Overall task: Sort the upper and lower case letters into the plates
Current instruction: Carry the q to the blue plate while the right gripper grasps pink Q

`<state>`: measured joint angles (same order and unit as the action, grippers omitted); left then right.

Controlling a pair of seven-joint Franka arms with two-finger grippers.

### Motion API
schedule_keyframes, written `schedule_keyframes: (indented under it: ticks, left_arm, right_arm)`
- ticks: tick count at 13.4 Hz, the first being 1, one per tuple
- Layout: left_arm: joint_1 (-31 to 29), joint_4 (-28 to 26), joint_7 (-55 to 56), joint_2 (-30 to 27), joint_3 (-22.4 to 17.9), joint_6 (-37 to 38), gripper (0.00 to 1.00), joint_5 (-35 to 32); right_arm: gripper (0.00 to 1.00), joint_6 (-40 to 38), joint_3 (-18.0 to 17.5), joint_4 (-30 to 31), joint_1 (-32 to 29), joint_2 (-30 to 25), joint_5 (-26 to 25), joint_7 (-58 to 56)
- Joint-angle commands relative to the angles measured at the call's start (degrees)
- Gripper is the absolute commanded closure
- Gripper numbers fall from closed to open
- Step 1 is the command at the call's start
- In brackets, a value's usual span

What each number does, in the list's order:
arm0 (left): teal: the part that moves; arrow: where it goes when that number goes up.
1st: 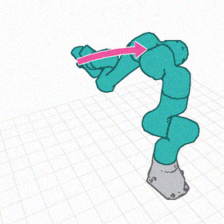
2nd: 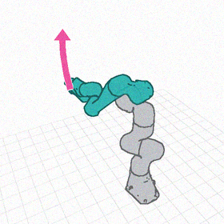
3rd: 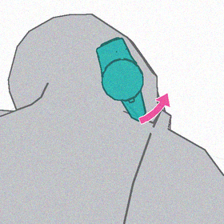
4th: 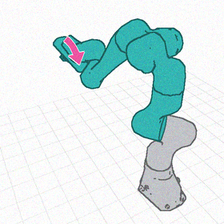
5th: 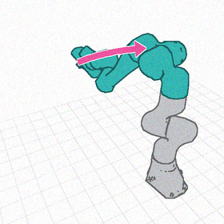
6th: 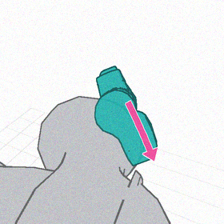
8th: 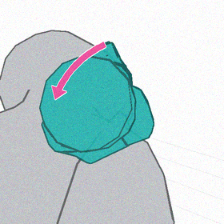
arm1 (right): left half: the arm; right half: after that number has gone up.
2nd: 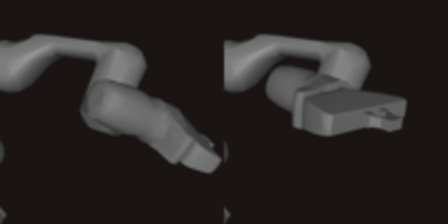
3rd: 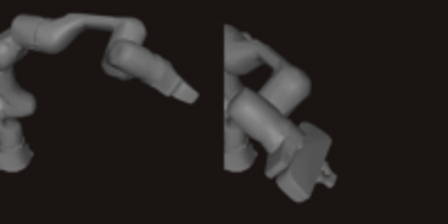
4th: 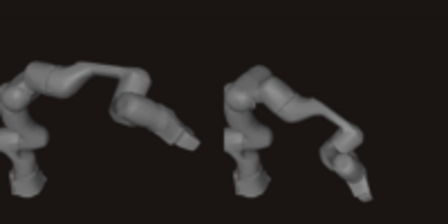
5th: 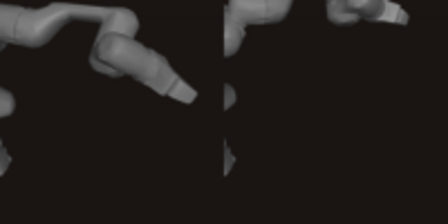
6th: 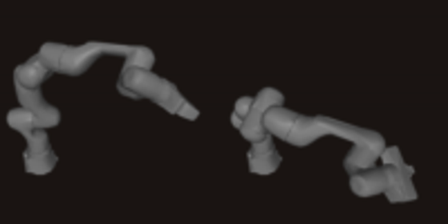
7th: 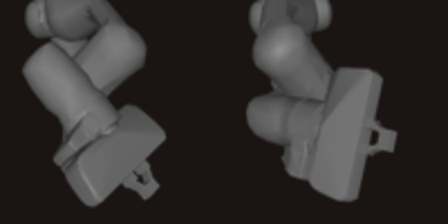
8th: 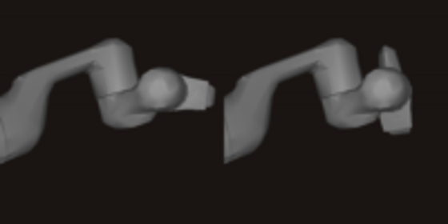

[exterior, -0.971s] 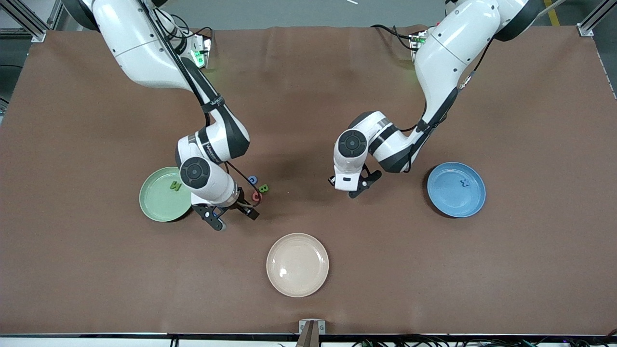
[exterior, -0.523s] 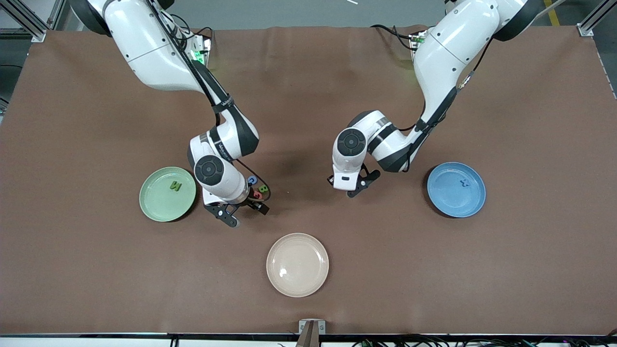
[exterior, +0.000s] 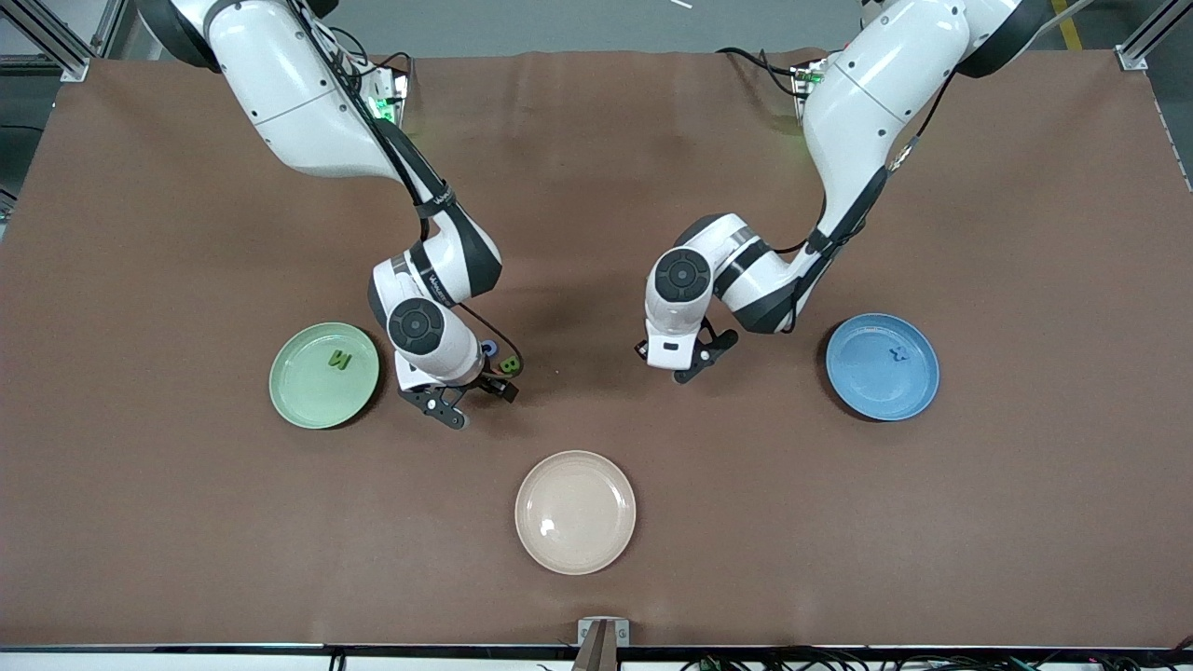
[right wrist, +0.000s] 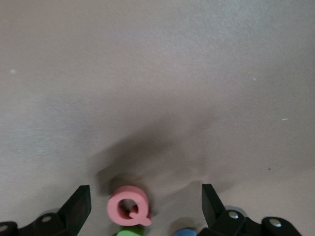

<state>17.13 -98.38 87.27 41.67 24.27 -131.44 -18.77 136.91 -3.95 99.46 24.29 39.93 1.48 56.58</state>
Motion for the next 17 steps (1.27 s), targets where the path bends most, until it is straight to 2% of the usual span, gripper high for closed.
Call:
schedule_keyframes:
  ticks: [1, 5, 7, 9, 10, 13, 15, 17]
  left_arm:
    - [-2.6, -1.7, -3.8, -5.8, 0.0, 2.2, 0.83, -0.8]
    - [-9.5, -3.4, -20.9, -12.3, 0.5, 10.1, 0.83, -0.6]
    - [-14.5, -5.8, -31.9, -15.9, 0.9, 12.0, 0.83, 0.0]
    - [-21.8, -9.1, -41.9, -18.6, 3.7, 12.1, 0.82, 0.0]
    - [-27.2, -10.6, -46.4, -19.3, 6.5, 12.0, 0.82, 0.0]
    - [-41.9, -14.1, -57.0, -19.6, 13.9, 11.0, 0.82, -0.6]
    - [-45.1, -16.0, -62.1, -19.3, 14.1, 8.6, 0.82, -0.9]
    - [-47.9, -17.5, -66.0, -18.9, 14.1, 6.1, 0.82, -2.7]
  right_arm:
    - [0.03, 0.9, 0.5, 1.6, 1.4, -1.1, -0.7, 0.1]
    - [0.05, 2.1, 0.5, 1.6, 2.2, -0.9, -0.7, 1.1]
    - [0.12, 2.8, 0.5, 1.7, 2.8, -0.8, -0.7, 1.1]
    - [0.22, 3.3, 0.5, 1.6, 2.7, -0.8, -0.7, 1.2]
    - [0.30, 3.6, 0.5, 1.6, 2.7, -0.8, -0.7, 1.2]
    - [0.67, 3.4, 0.5, 1.6, 2.4, -0.9, -0.6, 1.2]
    - [0.92, 3.4, 0.5, 1.6, 2.6, -0.9, -0.5, 1.4]
    - [1.00, 2.8, 0.5, 1.6, 2.3, -1.1, -0.5, 2.0]
